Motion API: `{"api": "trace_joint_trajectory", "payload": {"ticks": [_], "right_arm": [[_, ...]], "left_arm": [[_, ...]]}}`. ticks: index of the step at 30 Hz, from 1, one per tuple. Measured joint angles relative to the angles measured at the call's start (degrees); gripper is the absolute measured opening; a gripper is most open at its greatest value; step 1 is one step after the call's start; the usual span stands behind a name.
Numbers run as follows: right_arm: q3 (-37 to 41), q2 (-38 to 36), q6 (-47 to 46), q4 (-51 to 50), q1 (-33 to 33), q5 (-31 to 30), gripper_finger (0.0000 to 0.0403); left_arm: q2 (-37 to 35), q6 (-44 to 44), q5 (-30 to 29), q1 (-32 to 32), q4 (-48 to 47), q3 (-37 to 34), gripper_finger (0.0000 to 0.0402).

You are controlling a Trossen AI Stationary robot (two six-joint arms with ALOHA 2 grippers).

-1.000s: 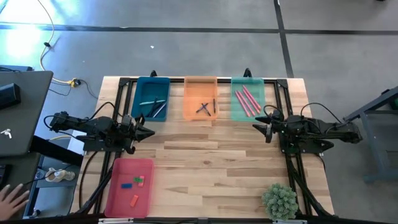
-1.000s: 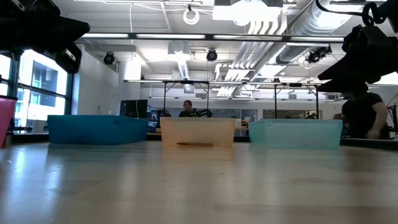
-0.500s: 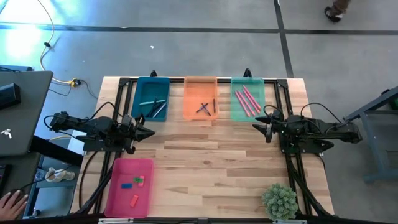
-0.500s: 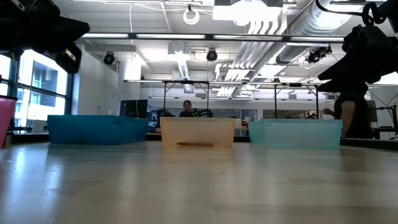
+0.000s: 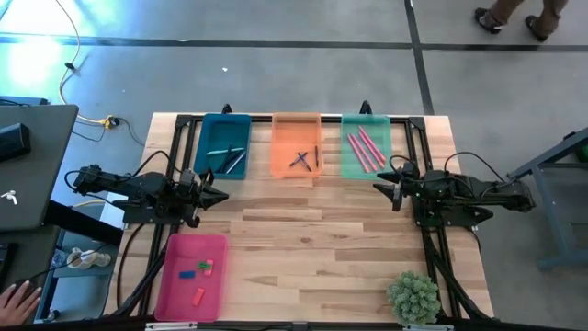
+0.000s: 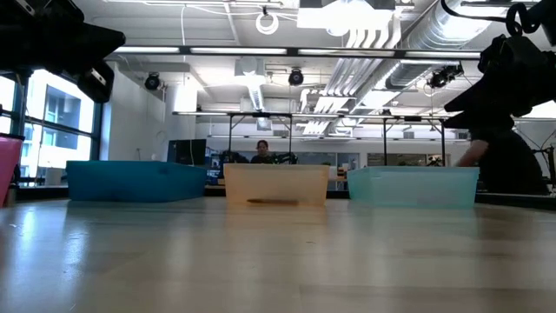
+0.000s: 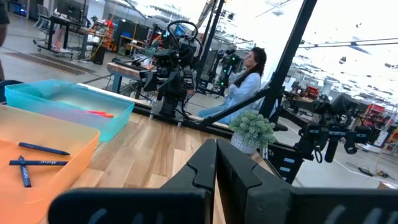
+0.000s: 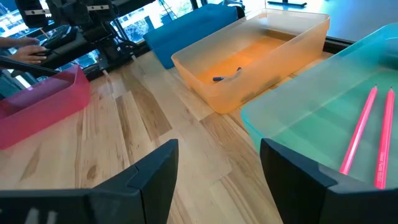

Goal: Sort crayons/erasers/pens/pencils in bins
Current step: Return to Home Position

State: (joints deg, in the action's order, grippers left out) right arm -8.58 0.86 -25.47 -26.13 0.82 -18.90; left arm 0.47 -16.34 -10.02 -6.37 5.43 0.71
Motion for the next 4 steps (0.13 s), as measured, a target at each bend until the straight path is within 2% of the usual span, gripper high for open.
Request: {"api": "trace_joint_trajectory", "payload": {"ticks": [4], "right_arm": [[0.0,0.0,0.0,0.0,0.0,0.0,0.022]], "left_arm": [[0.0,0.0,0.0,0.0,0.0,0.0,0.0]]}}
